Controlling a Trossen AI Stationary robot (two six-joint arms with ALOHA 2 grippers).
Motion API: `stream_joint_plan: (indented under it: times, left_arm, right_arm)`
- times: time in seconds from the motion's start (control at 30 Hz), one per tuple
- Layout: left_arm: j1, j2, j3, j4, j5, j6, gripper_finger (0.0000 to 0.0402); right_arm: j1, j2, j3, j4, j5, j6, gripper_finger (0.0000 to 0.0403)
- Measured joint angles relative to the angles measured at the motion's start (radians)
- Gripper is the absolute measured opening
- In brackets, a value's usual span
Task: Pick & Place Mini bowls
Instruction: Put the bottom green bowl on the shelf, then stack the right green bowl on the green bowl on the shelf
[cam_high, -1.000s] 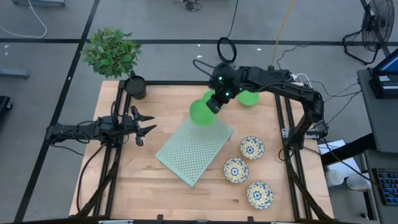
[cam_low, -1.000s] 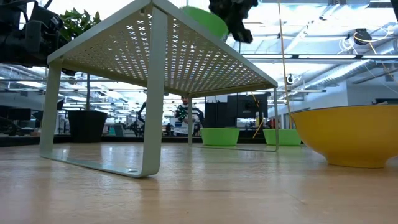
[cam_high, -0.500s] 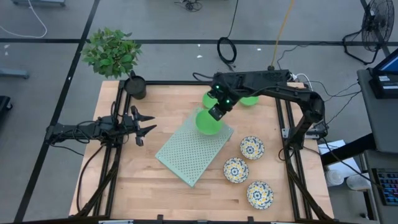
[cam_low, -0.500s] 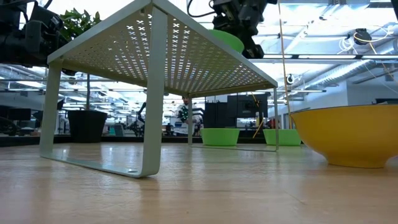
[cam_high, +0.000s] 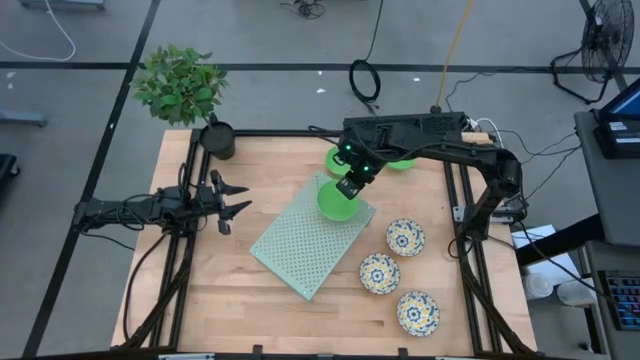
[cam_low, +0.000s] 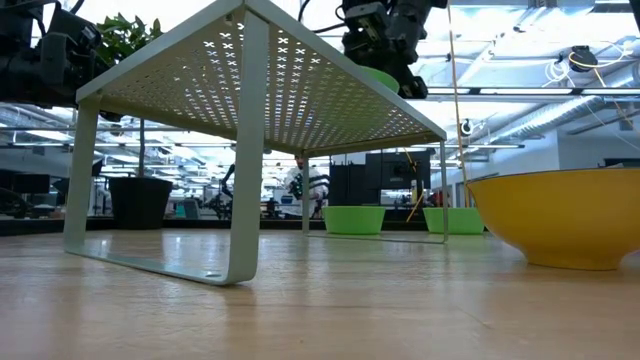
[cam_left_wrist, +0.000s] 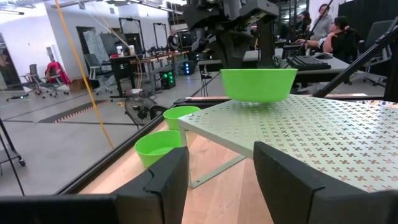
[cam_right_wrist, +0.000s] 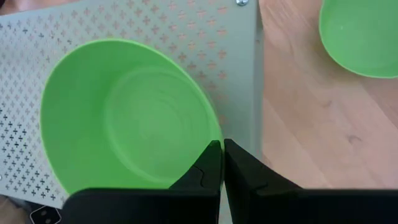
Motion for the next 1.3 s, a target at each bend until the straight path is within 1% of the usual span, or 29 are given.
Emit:
stream_joint_plan:
  times: [0.37,0.9,1.03,1.3]
  left_arm:
    - [0.0,0.0,0.0,0.0,0.0,0.0,0.0182]
    - [0.0,0.0,0.0,0.0,0.0,0.0,0.0182]
    - [0.0,0.0,0.0,0.0,0.0,0.0,0.0182]
    - [0.0,0.0,0.0,0.0,0.0,0.0,0.0182]
  right_arm:
    - [-0.001,0.0,0.0,0.0,0.0,0.003,0.0011]
    - [-0.001,0.0,0.0,0.0,-0.003,0.0,0.0016]
    - [-0.001,0.0,0.0,0.0,-0.003,-0.005,0.0037]
    - [-0.001,0.0,0.0,0.059,-0.002,-0.004,0.0101]
